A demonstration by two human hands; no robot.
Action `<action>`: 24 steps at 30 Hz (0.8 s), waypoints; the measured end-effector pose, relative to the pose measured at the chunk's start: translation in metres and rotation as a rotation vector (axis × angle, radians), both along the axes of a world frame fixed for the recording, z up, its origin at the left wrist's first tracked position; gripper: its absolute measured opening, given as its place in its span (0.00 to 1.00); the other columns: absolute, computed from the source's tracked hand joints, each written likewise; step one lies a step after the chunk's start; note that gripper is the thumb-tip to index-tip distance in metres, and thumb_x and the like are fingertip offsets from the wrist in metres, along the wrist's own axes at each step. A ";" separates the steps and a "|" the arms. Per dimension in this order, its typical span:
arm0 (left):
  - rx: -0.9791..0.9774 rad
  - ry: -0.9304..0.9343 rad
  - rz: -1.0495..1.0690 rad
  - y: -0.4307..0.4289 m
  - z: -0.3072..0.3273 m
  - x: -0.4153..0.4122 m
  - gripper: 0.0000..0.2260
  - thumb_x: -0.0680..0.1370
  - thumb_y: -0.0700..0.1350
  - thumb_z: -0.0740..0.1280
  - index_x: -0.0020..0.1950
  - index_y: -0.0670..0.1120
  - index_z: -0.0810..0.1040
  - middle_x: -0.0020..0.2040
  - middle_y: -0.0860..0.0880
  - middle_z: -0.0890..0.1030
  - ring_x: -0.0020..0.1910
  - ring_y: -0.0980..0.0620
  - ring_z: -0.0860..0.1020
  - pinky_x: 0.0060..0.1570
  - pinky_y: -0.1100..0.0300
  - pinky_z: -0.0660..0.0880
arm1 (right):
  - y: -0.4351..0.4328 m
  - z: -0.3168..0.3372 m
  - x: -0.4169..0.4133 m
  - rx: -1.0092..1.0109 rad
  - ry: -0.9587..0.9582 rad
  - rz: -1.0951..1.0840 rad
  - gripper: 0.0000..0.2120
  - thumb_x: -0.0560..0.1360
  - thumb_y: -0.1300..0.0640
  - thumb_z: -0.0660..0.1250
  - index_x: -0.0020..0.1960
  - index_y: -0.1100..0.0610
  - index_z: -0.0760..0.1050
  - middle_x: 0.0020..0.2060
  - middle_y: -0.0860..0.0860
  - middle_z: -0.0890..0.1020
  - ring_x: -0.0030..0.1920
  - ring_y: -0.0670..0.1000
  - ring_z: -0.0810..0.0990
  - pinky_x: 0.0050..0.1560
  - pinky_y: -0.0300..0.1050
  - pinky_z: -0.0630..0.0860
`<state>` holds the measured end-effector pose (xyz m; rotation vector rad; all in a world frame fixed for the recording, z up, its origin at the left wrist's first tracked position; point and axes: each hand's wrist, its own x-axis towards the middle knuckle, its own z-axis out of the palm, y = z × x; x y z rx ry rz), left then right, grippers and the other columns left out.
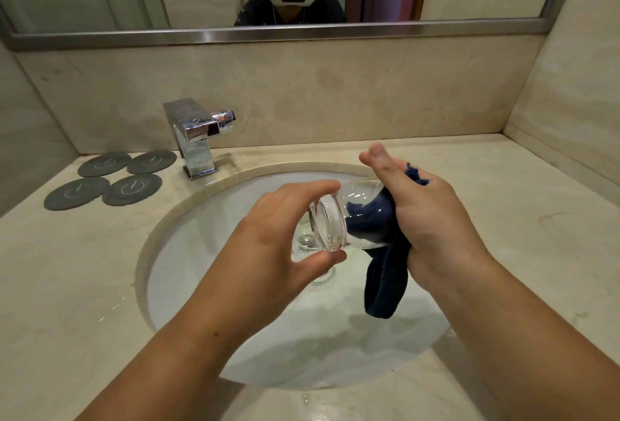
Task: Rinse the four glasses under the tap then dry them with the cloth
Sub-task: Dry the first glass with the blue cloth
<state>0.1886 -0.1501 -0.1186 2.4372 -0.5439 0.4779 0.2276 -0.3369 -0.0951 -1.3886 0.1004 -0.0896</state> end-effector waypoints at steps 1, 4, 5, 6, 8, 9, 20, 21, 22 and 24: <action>0.013 0.000 0.004 -0.001 0.000 0.000 0.32 0.73 0.60 0.73 0.76 0.64 0.68 0.68 0.66 0.75 0.63 0.65 0.72 0.61 0.75 0.69 | -0.001 0.001 -0.001 0.001 0.013 0.005 0.17 0.73 0.37 0.76 0.54 0.47 0.88 0.35 0.50 0.86 0.42 0.55 0.89 0.51 0.53 0.84; 0.017 0.014 0.009 -0.004 -0.001 -0.001 0.31 0.75 0.57 0.75 0.75 0.64 0.66 0.68 0.68 0.72 0.66 0.65 0.71 0.64 0.78 0.63 | 0.000 0.003 -0.004 -0.010 -0.018 -0.010 0.14 0.76 0.40 0.75 0.53 0.49 0.87 0.30 0.51 0.85 0.34 0.52 0.87 0.38 0.45 0.81; 0.022 0.020 0.012 -0.005 -0.003 -0.001 0.31 0.75 0.57 0.75 0.74 0.62 0.66 0.68 0.67 0.71 0.68 0.64 0.70 0.64 0.79 0.62 | 0.001 0.003 -0.005 -0.030 -0.058 -0.029 0.11 0.77 0.42 0.75 0.52 0.50 0.86 0.30 0.51 0.85 0.32 0.51 0.87 0.35 0.43 0.82; 0.027 0.020 0.018 -0.007 -0.003 -0.002 0.31 0.74 0.57 0.75 0.74 0.61 0.66 0.68 0.67 0.71 0.69 0.63 0.70 0.64 0.78 0.61 | 0.001 0.001 -0.006 -0.060 -0.111 -0.043 0.10 0.77 0.44 0.75 0.51 0.49 0.86 0.31 0.53 0.86 0.33 0.51 0.87 0.35 0.44 0.83; 0.029 0.016 0.035 -0.010 -0.004 -0.003 0.34 0.73 0.61 0.75 0.75 0.59 0.65 0.67 0.65 0.71 0.69 0.63 0.69 0.63 0.78 0.62 | 0.003 -0.003 -0.008 -0.167 -0.221 -0.046 0.09 0.76 0.42 0.76 0.51 0.46 0.87 0.36 0.50 0.87 0.39 0.52 0.89 0.41 0.49 0.86; 0.024 0.021 0.039 -0.011 -0.003 -0.003 0.36 0.72 0.62 0.75 0.77 0.59 0.65 0.67 0.64 0.72 0.68 0.64 0.69 0.62 0.78 0.62 | 0.005 -0.003 -0.009 -0.228 -0.263 -0.040 0.09 0.76 0.41 0.75 0.51 0.44 0.87 0.37 0.45 0.87 0.42 0.49 0.88 0.44 0.46 0.85; -0.409 0.251 0.084 -0.002 0.000 0.003 0.39 0.68 0.63 0.78 0.77 0.65 0.68 0.60 0.65 0.80 0.59 0.65 0.80 0.60 0.64 0.79 | -0.012 0.008 -0.002 0.266 0.017 -0.225 0.16 0.83 0.38 0.66 0.58 0.49 0.85 0.47 0.53 0.88 0.37 0.49 0.89 0.34 0.50 0.85; -0.517 0.280 0.088 -0.001 0.001 0.005 0.39 0.66 0.63 0.78 0.76 0.64 0.70 0.60 0.64 0.81 0.58 0.63 0.82 0.59 0.60 0.81 | -0.010 0.006 -0.001 0.298 0.067 -0.204 0.18 0.84 0.38 0.64 0.60 0.50 0.83 0.48 0.53 0.88 0.38 0.49 0.89 0.37 0.50 0.86; -0.597 0.291 0.092 0.000 0.001 0.006 0.39 0.64 0.64 0.76 0.75 0.64 0.72 0.59 0.64 0.82 0.58 0.62 0.83 0.57 0.59 0.82 | -0.007 0.000 0.001 0.310 0.110 -0.164 0.19 0.84 0.38 0.64 0.61 0.51 0.82 0.50 0.54 0.89 0.42 0.51 0.90 0.44 0.54 0.87; -0.674 0.298 0.086 -0.001 0.001 0.006 0.39 0.63 0.63 0.76 0.74 0.63 0.73 0.58 0.63 0.83 0.57 0.61 0.84 0.55 0.60 0.82 | 0.002 -0.007 0.004 0.307 0.178 -0.087 0.21 0.84 0.37 0.63 0.63 0.53 0.80 0.49 0.55 0.90 0.47 0.56 0.90 0.55 0.60 0.85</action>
